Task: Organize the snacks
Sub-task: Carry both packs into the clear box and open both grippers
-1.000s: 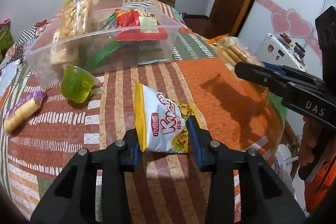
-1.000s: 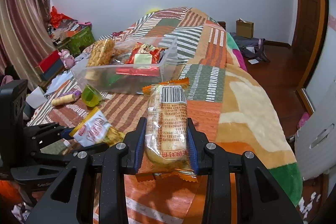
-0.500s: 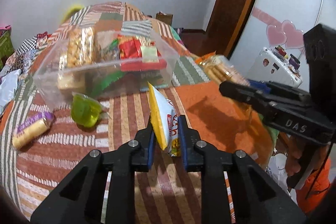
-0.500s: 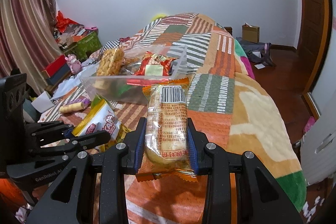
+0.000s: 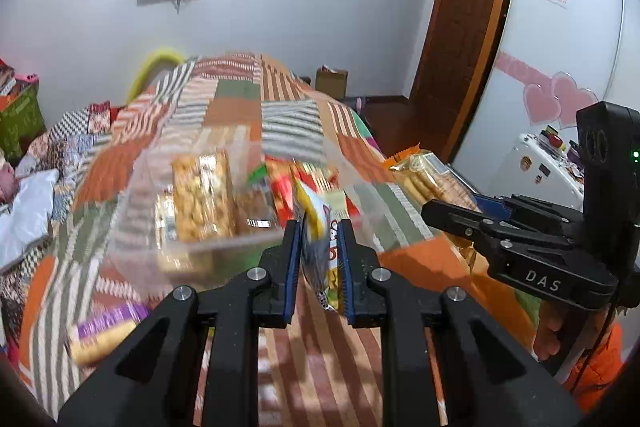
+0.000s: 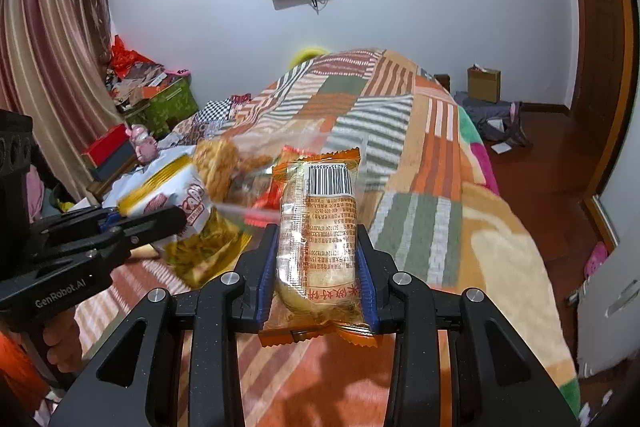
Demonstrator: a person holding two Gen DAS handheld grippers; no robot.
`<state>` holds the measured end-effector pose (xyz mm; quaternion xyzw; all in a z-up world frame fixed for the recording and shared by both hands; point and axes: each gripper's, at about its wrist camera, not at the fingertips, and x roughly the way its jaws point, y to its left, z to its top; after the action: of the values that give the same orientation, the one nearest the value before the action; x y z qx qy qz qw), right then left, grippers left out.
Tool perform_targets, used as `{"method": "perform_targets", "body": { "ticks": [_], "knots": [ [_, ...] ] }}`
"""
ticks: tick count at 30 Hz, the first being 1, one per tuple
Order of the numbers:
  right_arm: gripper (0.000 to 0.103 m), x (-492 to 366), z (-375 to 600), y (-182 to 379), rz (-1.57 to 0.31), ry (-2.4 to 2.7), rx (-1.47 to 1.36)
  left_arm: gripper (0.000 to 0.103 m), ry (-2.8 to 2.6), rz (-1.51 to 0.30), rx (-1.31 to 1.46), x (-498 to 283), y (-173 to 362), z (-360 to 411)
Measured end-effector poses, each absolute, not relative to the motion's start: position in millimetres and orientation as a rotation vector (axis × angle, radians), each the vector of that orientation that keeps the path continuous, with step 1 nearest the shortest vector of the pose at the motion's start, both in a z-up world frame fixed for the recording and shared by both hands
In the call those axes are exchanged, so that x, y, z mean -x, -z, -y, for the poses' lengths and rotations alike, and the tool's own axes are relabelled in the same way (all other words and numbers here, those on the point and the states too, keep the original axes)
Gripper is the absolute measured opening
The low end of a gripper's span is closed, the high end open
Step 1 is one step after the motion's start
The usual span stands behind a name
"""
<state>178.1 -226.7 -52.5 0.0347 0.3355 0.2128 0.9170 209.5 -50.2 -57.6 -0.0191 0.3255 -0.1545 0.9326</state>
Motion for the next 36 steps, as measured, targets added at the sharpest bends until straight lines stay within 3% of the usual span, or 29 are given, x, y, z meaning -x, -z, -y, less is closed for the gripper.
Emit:
{"method": "perform_targets", "body": {
  "ticks": [15, 36],
  "knots": [
    [0.032, -236.0, 202.9, 44.0, -0.67, -0.435, -0.047, 0.012, 0.301, -0.611, 0.037, -267.8, 45.4, 37.0],
    [0.032, -284.0, 174.3, 82.5, -0.797, -0.42, 0.004, 0.013, 0.26, -0.77, 0.045, -317.7, 105.7, 30.3]
  ]
}}
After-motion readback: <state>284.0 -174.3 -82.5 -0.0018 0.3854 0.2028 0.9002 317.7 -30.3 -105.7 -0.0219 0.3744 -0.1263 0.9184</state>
